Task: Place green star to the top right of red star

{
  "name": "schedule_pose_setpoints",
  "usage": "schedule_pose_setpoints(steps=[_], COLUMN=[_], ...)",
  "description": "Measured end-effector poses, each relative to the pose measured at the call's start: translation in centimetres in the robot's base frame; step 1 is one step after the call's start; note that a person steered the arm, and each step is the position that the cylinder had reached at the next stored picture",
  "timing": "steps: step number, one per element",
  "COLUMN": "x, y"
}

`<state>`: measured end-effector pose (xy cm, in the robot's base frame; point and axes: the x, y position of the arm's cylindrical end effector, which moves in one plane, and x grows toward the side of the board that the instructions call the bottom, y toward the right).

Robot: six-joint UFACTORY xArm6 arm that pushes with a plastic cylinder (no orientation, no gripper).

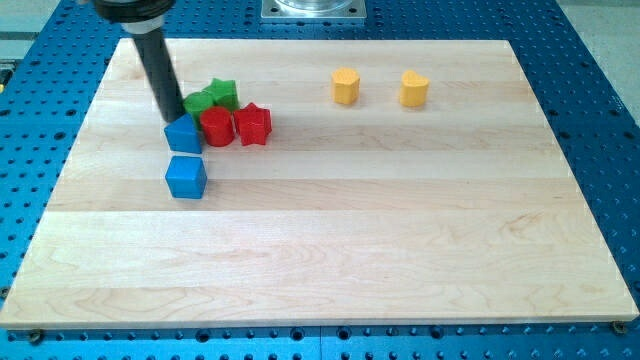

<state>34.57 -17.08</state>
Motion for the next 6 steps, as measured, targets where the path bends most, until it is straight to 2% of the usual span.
schedule_pose_setpoints(steps=[1, 2, 3, 4, 5, 6], x=[-1.8, -2.3, -5.6, -5.6, -2.9, -1.3], y=[2.6, 1.3, 7.7, 4.2, -2.0, -2.8])
